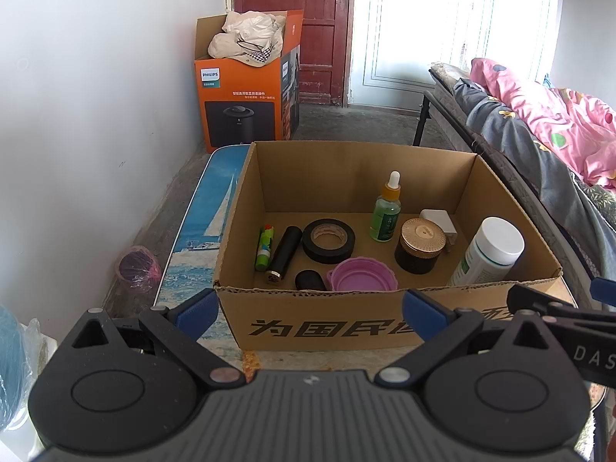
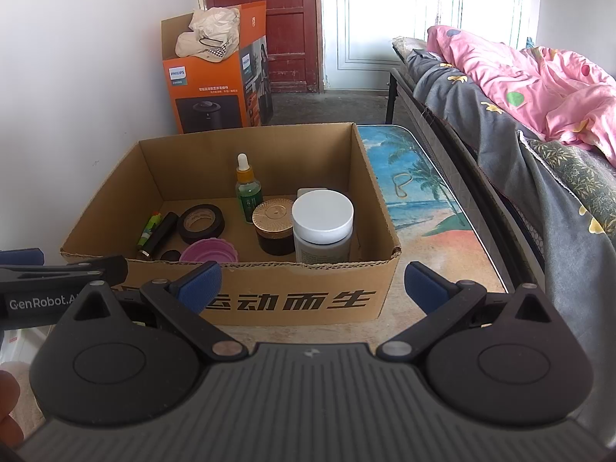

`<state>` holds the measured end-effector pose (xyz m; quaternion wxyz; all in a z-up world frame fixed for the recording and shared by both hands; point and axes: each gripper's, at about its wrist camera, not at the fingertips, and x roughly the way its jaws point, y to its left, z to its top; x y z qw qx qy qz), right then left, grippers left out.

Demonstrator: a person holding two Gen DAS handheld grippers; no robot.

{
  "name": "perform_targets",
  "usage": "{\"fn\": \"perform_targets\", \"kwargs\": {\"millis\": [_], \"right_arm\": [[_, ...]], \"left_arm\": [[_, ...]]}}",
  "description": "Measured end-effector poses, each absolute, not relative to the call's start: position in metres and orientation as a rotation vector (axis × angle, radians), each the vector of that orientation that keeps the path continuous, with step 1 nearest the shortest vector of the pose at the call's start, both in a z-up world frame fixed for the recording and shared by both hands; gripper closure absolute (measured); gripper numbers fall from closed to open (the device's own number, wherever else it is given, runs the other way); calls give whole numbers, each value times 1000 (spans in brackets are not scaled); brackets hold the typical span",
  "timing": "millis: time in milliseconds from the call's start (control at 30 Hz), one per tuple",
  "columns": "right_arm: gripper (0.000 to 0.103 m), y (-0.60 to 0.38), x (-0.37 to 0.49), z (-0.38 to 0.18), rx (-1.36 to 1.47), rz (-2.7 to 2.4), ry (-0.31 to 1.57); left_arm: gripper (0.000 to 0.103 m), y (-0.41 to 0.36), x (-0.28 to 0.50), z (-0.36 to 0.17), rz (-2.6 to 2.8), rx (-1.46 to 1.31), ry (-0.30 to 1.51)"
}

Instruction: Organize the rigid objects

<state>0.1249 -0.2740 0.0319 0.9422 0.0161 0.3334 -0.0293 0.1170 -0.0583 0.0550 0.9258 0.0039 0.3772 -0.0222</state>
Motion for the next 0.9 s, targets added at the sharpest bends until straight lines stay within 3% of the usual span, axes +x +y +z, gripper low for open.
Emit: {"fn": "perform_targets", "kwargs": {"millis": [900], "right_arm": [[1, -272, 125, 32, 37, -58, 681]], "left_arm": [[1, -59, 117, 57, -39, 10, 778]]}}
